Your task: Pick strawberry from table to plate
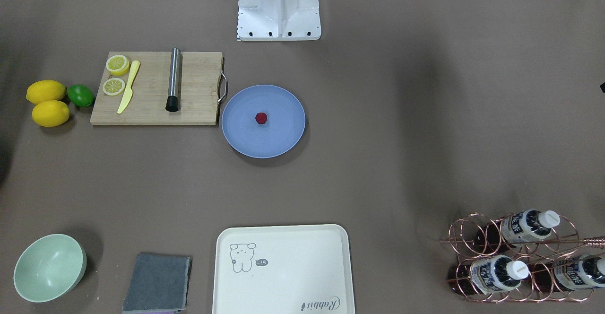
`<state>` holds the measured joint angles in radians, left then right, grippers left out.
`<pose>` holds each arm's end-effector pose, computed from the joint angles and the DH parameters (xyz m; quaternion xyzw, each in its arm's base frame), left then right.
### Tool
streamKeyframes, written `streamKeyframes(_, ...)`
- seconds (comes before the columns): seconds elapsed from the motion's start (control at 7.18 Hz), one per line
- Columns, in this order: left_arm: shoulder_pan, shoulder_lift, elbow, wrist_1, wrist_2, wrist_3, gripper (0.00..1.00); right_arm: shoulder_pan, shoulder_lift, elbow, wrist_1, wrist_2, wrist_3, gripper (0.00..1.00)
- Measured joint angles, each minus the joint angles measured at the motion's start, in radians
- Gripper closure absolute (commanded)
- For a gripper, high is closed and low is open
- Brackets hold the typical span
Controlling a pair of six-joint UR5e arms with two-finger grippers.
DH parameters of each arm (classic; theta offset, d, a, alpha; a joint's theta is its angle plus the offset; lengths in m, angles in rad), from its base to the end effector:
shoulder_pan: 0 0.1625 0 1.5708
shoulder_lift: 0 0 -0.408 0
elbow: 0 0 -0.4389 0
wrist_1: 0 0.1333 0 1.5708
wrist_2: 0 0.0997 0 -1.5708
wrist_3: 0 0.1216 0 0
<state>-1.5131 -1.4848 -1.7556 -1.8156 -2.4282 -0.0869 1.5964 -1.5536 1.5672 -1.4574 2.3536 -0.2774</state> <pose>-0.0112 -0.5239 0.5670 0.1255 0.4197 0.0580 0.8971 0.0618 -0.5543 0.6374 0.1154 -0.3675 -0.1399 0.9122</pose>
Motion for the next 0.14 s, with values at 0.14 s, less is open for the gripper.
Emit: streamKeyframes(0.14,0.000,0.000,0.001,0.000,0.016,0.000,0.03,0.000,0.001,0.002,0.001,0.000,0.002,0.00)
